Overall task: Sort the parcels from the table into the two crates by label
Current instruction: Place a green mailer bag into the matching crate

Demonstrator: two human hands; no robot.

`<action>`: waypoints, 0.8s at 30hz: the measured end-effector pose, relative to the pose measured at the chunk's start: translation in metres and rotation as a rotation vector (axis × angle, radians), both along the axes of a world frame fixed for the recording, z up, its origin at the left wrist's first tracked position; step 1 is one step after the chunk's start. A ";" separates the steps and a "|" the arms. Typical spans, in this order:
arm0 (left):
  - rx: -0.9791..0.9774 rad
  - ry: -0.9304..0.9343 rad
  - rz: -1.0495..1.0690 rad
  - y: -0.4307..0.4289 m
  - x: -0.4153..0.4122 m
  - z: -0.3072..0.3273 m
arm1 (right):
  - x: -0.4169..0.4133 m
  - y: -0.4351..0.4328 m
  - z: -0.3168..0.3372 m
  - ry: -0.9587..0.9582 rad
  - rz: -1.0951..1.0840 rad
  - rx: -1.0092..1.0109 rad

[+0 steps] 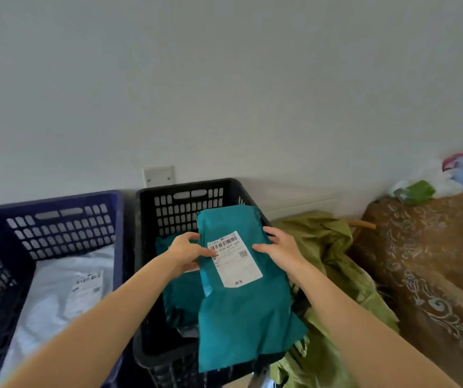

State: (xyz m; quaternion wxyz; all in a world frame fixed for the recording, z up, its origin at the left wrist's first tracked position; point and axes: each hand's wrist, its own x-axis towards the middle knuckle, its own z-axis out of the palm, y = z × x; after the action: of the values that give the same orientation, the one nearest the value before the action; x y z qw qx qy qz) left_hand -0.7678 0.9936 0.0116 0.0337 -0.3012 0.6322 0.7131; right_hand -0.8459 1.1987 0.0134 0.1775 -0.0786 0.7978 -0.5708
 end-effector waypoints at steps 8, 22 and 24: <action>-0.062 -0.123 0.117 -0.023 -0.041 -0.036 | -0.061 -0.043 -0.038 0.021 0.197 0.105; -0.058 -0.288 0.133 -0.057 -0.123 -0.123 | -0.128 -0.101 -0.107 0.079 0.284 0.473; -0.176 -0.295 0.109 -0.058 -0.130 -0.135 | -0.132 -0.108 -0.116 0.099 0.298 0.530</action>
State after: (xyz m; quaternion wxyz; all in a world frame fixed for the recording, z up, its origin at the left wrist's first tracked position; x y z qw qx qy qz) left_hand -0.8978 0.9353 -0.1237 0.0607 -0.4381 0.6631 0.6039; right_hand -0.9783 1.0907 -0.1023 0.2345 -0.1732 0.9063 -0.3060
